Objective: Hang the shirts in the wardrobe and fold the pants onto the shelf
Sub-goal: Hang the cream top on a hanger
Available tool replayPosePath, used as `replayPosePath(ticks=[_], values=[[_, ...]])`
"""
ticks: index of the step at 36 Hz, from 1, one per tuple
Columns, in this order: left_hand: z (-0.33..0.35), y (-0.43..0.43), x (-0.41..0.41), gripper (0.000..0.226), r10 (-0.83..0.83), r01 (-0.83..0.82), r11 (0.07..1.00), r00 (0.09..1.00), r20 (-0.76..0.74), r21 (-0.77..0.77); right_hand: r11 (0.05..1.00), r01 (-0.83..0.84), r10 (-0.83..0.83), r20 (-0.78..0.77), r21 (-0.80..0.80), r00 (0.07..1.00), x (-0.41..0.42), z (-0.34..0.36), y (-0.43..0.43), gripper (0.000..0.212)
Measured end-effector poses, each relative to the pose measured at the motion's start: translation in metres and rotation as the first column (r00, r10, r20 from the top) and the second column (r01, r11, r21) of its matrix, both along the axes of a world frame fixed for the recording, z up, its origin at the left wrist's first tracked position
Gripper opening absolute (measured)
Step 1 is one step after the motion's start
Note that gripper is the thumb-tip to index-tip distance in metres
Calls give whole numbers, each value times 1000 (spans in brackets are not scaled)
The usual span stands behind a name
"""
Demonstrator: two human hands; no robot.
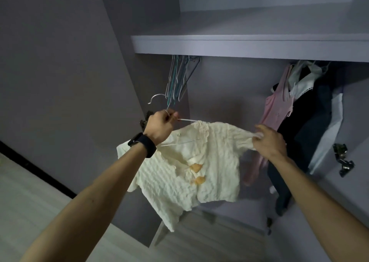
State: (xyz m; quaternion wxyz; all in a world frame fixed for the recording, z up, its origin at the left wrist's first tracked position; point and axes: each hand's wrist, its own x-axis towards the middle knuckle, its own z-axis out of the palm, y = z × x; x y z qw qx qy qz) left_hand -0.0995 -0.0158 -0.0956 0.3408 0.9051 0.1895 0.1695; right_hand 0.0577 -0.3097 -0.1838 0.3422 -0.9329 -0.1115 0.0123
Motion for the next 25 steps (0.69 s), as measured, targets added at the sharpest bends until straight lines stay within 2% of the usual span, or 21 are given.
replayPosePath(ticks=[1, 3, 7, 9, 12, 18, 25], values=[[0, -1, -1, 22, -4, 4, 1000, 1000, -6, -9, 999, -52, 52, -7, 5, 999, -3, 3, 4, 51], [-2, -5, -1, 24, -24, 24, 999, 999, -21, -23, 988, -152, 151, 21, 31, 988, -11, 9, 13, 54], [-7, -18, 4, 25, -83, 82, 996, 996, -37, -25, 927, -367, 362, 67, 75, 930, -25, 27, 32, 43], [-8, -24, 7, 28, -107, 107, 994, 994, -30, -12, 900, -436, 436, 44, 8, 899, -31, 32, 39, 29], [-10, -30, 11, 33, -138, 139, 990, 989, -43, 12, 879, -461, 467, 26, -119, 884, -40, 36, 40, 19], [-19, -37, 19, 28, -200, 204, 978, 976, -91, 43, 849, -501, 506, -15, -168, 862, -59, 35, 24, 17], [-25, -47, 44, 30, -327, 341, 936, 933, -147, 83, 879, -433, 429, -65, -201, 901, -70, 23, 8, 16]])
